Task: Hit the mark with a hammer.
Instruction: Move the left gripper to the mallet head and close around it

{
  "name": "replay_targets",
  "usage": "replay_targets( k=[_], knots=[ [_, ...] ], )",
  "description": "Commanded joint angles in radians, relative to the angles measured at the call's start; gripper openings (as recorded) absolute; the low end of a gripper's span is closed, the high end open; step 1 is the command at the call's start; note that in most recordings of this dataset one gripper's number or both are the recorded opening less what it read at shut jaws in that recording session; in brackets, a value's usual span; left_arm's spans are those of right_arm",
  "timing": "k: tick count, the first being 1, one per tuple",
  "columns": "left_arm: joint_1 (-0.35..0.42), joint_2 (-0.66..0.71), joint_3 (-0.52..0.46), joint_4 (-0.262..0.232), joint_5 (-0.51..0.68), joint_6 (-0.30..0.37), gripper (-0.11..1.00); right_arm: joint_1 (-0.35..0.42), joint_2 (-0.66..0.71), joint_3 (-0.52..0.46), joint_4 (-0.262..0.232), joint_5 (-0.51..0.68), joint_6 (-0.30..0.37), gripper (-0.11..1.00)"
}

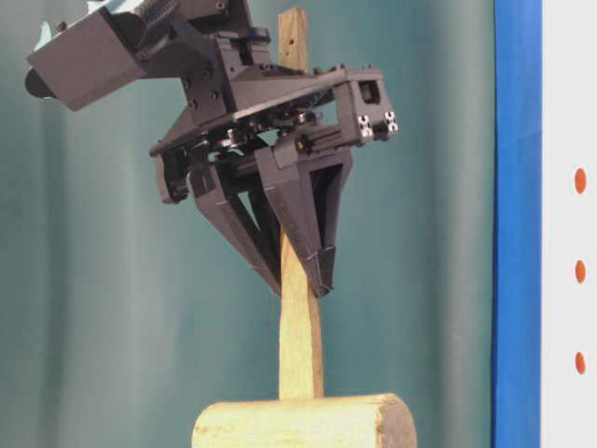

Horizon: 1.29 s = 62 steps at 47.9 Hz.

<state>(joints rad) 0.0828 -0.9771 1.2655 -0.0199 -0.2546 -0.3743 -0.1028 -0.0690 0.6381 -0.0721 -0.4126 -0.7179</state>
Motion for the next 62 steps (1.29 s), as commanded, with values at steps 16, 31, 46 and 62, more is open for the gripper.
replay_targets(
  k=[16,31,46,62],
  knots=[
    [0.043,0.025,-0.014,-0.002,-0.015,-0.063,0.93,0.002,-0.035,-0.021,0.002,-0.021,0.002,0.10],
    [0.037,0.173,-0.049,-0.002,-0.147,-0.077,0.93,0.002,-0.035,-0.025,0.002,-0.021,0.002,0.10],
    [0.017,0.394,-0.166,-0.002,-0.262,-0.077,0.93,0.002,-0.035,-0.023,0.002,-0.018,0.002,0.10],
    [0.008,0.463,-0.206,-0.002,-0.259,-0.089,0.92,0.002,-0.035,-0.023,0.006,-0.017,0.002,0.10]
  ],
)
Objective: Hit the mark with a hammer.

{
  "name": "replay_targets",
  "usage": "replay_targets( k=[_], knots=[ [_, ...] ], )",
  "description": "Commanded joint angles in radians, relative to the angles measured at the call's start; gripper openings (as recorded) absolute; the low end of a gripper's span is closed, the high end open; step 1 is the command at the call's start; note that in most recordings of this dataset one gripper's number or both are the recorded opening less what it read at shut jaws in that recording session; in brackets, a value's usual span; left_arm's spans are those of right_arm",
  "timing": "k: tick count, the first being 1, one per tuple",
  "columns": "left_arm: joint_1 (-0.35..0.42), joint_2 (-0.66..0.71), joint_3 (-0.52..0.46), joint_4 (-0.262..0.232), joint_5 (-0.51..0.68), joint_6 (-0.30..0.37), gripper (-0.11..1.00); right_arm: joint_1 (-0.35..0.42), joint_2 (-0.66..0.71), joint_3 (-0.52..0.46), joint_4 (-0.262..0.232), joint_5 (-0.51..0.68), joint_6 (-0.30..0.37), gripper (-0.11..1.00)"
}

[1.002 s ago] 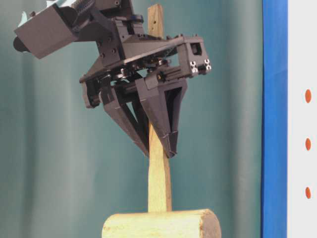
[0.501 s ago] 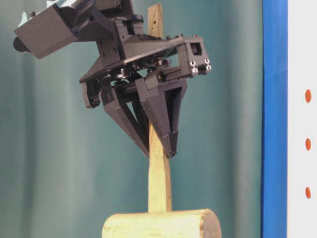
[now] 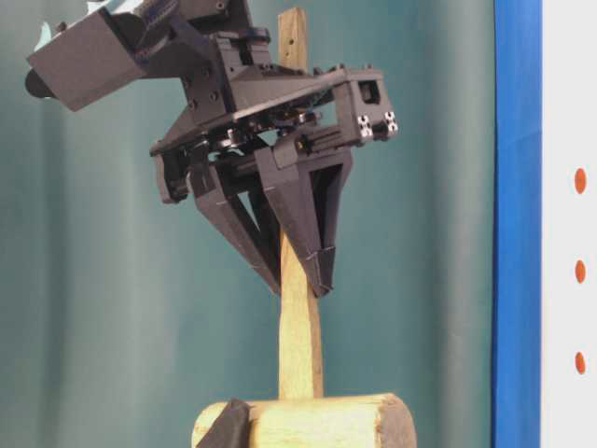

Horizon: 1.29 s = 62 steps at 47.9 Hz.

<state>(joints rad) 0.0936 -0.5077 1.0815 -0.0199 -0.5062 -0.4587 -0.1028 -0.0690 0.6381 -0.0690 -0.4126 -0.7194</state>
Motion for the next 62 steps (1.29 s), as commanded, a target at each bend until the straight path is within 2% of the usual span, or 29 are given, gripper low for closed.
replay_targets(
  k=[1,5,11,12,23,42,44,47,54,57,59,62],
  knots=[
    [-0.003,-0.009,-0.020,0.000,-0.008,-0.009,0.91,0.002,-0.035,-0.023,0.003,-0.017,0.003,0.10],
    [-0.005,-0.017,-0.015,-0.002,-0.008,-0.031,0.81,0.000,-0.035,-0.023,0.005,-0.015,0.005,0.10],
    [-0.003,-0.023,-0.012,-0.002,-0.009,-0.043,0.48,0.000,-0.035,-0.021,0.005,-0.005,0.005,0.10],
    [-0.003,-0.021,-0.012,-0.002,-0.008,-0.043,0.46,0.000,-0.035,-0.021,0.005,-0.002,0.005,0.10],
    [-0.005,-0.006,-0.021,0.000,0.011,-0.043,0.47,0.000,-0.035,-0.023,0.011,0.011,0.012,0.10],
    [-0.003,-0.014,-0.018,-0.002,0.017,-0.048,0.47,0.000,-0.035,-0.025,0.080,0.063,0.015,0.11],
    [-0.003,-0.014,-0.017,-0.002,0.020,-0.048,0.47,0.000,-0.035,-0.025,0.084,0.064,0.015,0.15],
    [-0.003,-0.014,-0.017,-0.002,0.025,-0.041,0.47,0.000,-0.035,-0.025,0.094,0.066,0.015,0.28],
    [-0.003,-0.014,-0.017,0.000,0.032,-0.018,0.47,0.003,-0.035,-0.023,0.127,0.077,0.015,0.73],
    [-0.003,-0.015,-0.017,0.000,0.041,0.003,0.47,0.005,-0.038,-0.025,0.141,0.094,0.017,0.88],
    [-0.003,-0.014,-0.017,0.000,0.051,0.023,0.47,0.006,-0.041,-0.026,0.152,0.107,0.017,0.94],
    [-0.003,-0.014,-0.015,0.002,0.069,0.074,0.47,0.009,-0.049,-0.026,0.179,0.133,0.029,0.92]
  ],
)
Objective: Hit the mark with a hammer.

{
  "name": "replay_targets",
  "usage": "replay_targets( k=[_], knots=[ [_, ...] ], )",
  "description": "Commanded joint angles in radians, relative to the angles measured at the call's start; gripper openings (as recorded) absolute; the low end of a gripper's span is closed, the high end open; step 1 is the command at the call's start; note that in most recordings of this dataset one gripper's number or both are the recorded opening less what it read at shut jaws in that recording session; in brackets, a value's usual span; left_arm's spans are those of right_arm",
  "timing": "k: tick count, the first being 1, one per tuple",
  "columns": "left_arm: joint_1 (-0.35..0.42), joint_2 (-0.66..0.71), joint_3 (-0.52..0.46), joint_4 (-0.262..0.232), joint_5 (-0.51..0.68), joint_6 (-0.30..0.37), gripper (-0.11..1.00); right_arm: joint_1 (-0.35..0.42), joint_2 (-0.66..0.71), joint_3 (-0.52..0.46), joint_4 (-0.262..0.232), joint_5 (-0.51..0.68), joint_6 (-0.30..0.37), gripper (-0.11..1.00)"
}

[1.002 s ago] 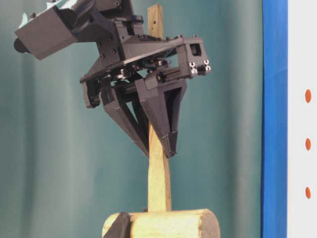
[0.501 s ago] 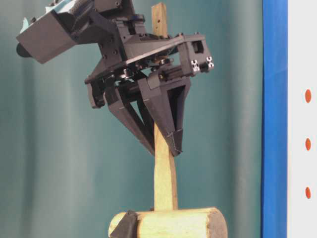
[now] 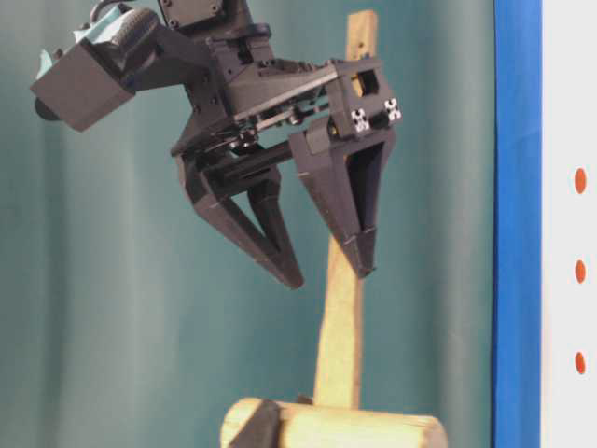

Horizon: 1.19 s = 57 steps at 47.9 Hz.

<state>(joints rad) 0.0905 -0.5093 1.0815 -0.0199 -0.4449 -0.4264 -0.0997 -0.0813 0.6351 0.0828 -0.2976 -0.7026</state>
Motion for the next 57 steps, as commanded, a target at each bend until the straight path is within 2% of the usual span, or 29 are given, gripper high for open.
replay_targets(
  k=[1,12,16,20,27,41,53,57],
  knots=[
    [0.000,-0.012,-0.017,0.003,0.014,0.060,0.47,0.006,-0.040,-0.023,0.035,0.026,0.018,0.91],
    [-0.009,-0.014,-0.017,0.003,0.055,0.310,0.47,0.011,-0.057,-0.023,0.107,0.123,0.135,0.92],
    [-0.012,-0.014,-0.020,0.003,0.055,0.377,0.47,0.011,-0.057,-0.023,0.120,0.147,0.189,0.92],
    [-0.014,-0.014,-0.020,0.003,0.057,0.416,0.47,0.011,-0.057,-0.021,0.121,0.176,0.244,0.92],
    [-0.021,-0.015,-0.020,0.003,0.058,0.437,0.47,0.011,-0.049,-0.020,0.121,0.193,0.299,0.92],
    [-0.052,-0.035,-0.018,0.003,0.058,0.440,0.47,0.011,0.014,-0.025,0.127,0.190,0.362,0.90],
    [-0.052,-0.040,-0.015,0.003,0.066,0.440,0.47,0.011,0.017,-0.028,0.127,0.181,0.373,0.85],
    [-0.052,-0.040,-0.015,0.003,0.072,0.440,0.47,0.011,0.017,-0.029,0.127,0.178,0.373,0.77]
  ],
)
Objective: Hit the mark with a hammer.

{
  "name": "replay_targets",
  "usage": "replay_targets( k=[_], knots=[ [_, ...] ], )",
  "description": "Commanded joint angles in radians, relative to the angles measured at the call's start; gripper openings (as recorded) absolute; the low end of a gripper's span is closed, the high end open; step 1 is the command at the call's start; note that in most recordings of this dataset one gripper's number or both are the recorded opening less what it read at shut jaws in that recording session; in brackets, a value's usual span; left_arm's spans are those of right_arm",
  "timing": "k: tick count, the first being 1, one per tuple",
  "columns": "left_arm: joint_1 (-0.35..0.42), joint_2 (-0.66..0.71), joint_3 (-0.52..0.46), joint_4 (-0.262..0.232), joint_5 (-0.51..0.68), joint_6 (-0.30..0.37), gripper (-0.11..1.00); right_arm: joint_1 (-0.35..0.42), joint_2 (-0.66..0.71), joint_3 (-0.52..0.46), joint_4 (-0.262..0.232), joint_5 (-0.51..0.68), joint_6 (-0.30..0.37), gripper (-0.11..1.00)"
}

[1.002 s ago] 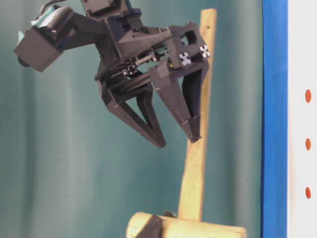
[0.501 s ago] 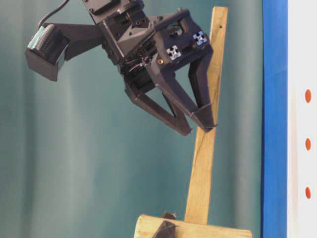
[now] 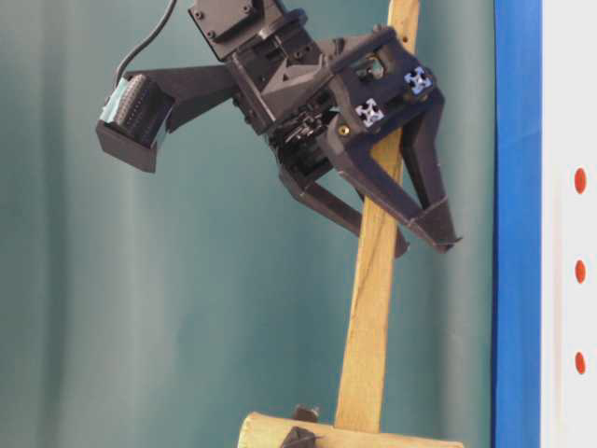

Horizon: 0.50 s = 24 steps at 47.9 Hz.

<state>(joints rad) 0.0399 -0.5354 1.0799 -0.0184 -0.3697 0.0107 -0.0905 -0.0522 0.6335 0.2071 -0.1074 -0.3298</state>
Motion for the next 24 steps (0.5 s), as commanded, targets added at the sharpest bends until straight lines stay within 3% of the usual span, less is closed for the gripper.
replay_targets(
  k=[1,10,14,24],
  knots=[
    [-0.002,-0.014,-0.014,0.002,-0.002,0.003,0.47,0.002,-0.012,-0.028,0.003,-0.015,0.000,0.74],
    [-0.002,-0.011,-0.015,0.002,0.000,0.005,0.47,0.002,-0.012,-0.029,0.003,-0.061,0.000,0.23],
    [-0.002,-0.011,-0.015,0.002,0.000,0.005,0.47,0.002,-0.012,-0.029,0.002,-0.077,0.000,0.08],
    [-0.002,-0.012,-0.015,0.002,0.000,0.002,0.47,0.002,-0.012,-0.028,0.003,-0.081,0.008,0.04]
  ],
)
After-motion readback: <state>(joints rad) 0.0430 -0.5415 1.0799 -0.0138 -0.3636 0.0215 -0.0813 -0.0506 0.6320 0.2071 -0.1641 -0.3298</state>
